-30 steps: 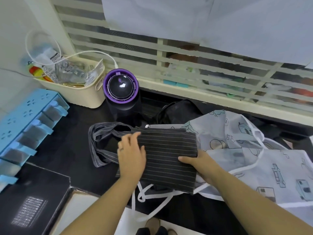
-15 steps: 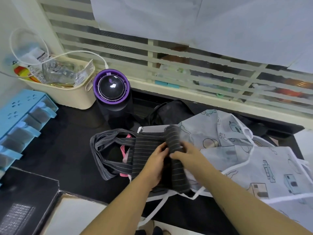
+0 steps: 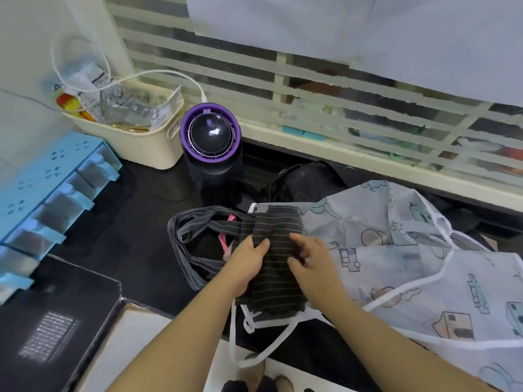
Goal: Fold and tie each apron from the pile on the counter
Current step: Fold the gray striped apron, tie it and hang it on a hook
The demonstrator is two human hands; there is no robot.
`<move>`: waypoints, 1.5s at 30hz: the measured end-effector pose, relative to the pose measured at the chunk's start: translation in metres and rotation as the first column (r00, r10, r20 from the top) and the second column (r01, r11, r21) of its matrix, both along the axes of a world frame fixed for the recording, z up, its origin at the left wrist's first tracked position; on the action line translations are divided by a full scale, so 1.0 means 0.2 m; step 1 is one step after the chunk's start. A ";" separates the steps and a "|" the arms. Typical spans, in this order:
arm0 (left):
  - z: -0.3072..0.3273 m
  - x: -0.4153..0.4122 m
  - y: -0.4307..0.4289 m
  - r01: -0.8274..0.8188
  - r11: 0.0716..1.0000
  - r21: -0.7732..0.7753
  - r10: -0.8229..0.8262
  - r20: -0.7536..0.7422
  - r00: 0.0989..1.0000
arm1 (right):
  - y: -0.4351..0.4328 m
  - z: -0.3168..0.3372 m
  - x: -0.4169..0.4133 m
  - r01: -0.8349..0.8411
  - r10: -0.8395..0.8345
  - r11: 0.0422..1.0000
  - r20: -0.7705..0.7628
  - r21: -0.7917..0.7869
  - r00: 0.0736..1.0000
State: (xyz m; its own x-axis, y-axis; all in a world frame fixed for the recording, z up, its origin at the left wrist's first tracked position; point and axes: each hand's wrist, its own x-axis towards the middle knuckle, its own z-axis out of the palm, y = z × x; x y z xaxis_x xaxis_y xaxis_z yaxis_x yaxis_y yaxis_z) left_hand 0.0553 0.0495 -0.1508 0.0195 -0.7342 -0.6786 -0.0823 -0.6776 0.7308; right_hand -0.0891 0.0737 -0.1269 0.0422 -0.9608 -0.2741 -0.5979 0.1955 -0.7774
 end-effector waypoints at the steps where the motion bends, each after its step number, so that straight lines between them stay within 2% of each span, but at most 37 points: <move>1: 0.01 0.02 -0.01 -0.055 0.997 0.047 0.057 -0.051 0.997 | 0.00 -0.02 -0.01 0.018 -0.018 1.000 -0.007 -0.016 1.000; 2: 0.01 0.03 -0.01 -0.102 0.991 0.084 0.111 -0.113 0.987 | 0.00 -0.04 -0.02 0.020 -0.020 1.000 0.016 0.004 1.000; 4: -0.01 0.07 -0.02 -0.132 0.986 0.105 0.148 -0.161 0.976 | 0.01 -0.06 -0.01 0.016 -0.029 0.996 0.158 0.085 0.987; 6: -0.02 0.07 -0.02 -0.098 0.994 0.053 0.103 -0.095 0.990 | 0.00 -0.08 0.02 0.017 -0.073 0.986 0.344 0.163 0.936; 8: -0.02 0.04 0.00 -0.016 0.995 -0.101 0.031 0.147 0.989 | -0.01 -0.09 0.05 0.002 -0.082 0.980 0.395 0.200 0.915; 9: -0.03 0.03 0.03 0.028 0.984 -0.174 0.026 0.296 0.955 | -0.01 -0.10 0.05 0.001 -0.082 0.978 0.385 0.207 0.919; 10: -0.03 0.03 0.06 0.044 0.965 -0.258 0.068 0.409 0.910 | -0.02 -0.10 0.05 -0.001 -0.084 0.974 0.367 0.226 0.926; 11: -0.03 0.02 0.09 0.033 0.948 -0.317 0.122 0.455 0.882 | -0.02 -0.11 0.06 -0.001 -0.090 0.968 0.354 0.249 0.931; 13: -0.05 0.02 0.14 -0.031 0.923 -0.383 0.218 0.453 0.864 | -0.02 -0.13 0.07 0.021 -0.114 0.962 0.332 0.273 0.936; 16: -0.09 0.03 0.12 -0.123 0.915 -0.384 0.282 0.392 0.876 | -0.02 -0.14 0.12 0.131 -0.240 0.939 0.330 0.318 0.913; 20: -0.08 0.07 0.12 -0.170 0.905 -0.390 0.314 0.341 0.886 | -0.07 -0.13 0.20 0.151 -0.374 0.827 0.328 0.542 0.867; 23: -0.09 0.11 0.10 -0.185 0.936 -0.300 0.267 0.258 0.929 | -0.14 -0.09 0.22 0.133 -0.366 0.765 0.255 0.630 0.895; 26: -0.05 0.18 0.07 -0.313 0.935 -0.166 0.325 0.049 0.945 | -0.17 0.02 0.17 0.072 -0.275 0.807 0.266 0.586 0.924; 27: -0.03 0.22 0.07 -0.372 0.909 -0.189 0.383 0.023 0.924 | -0.17 0.08 0.14 0.041 -0.242 0.821 0.281 0.569 0.929; 29: 0.04 0.28 0.08 -0.409 0.819 -0.403 0.501 0.156 0.851 | -0.17 0.22 0.06 -0.022 -0.174 0.848 0.317 0.529 0.932; 31: 0.11 0.35 0.07 -0.315 0.738 -0.597 0.553 0.265 0.790 | -0.17 0.35 -0.03 -0.083 -0.091 0.877 0.333 0.473 0.938; 33: 0.19 0.37 0.02 -0.095 0.747 -0.657 0.414 0.349 0.841 | -0.19 0.49 -0.12 -0.116 -0.028 0.903 0.327 0.413 0.944; 35: 0.33 0.33 -0.04 0.207 0.748 -0.631 0.106 0.421 0.901 | -0.21 0.63 -0.18 -0.148 0.031 0.925 0.320 0.349 0.947; 37: 0.50 0.26 -0.10 0.383 0.668 -0.638 -0.219 0.323 0.921 | -0.23 0.76 -0.24 -0.197 0.092 0.935 0.334 0.295 0.938; 39: 0.65 0.17 -0.14 0.476 0.631 -0.613 -0.433 0.231 0.871 | -0.23 0.87 -0.29 -0.265 0.159 0.930 0.374 0.253 0.914; 42: 0.81 0.06 -0.18 0.579 0.601 -0.550 -0.460 0.354 0.814 | -0.22 1.00 -0.37 -0.314 0.215 0.929 0.405 0.198 0.889; 43: 0.86 0.04 -0.17 0.571 0.614 -0.546 -0.457 0.344 0.820 | -0.22 1.03 -0.40 -0.299 0.201 0.936 0.414 0.186 0.888; 45: 0.90 0.00 -0.16 0.514 0.662 -0.545 -0.499 0.191 0.845 | -0.21 1.09 -0.46 -0.246 0.165 0.957 0.410 0.153 0.897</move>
State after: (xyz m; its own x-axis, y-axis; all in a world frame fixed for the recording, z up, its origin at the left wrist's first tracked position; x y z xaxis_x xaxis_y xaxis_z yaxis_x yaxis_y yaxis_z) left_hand 0.0546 0.0178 0.0301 -0.4603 -0.8751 -0.1497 -0.3113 0.0011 0.9503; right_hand -0.1819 0.0312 0.0909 0.3752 -0.8472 -0.3761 -0.2986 0.2737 -0.9143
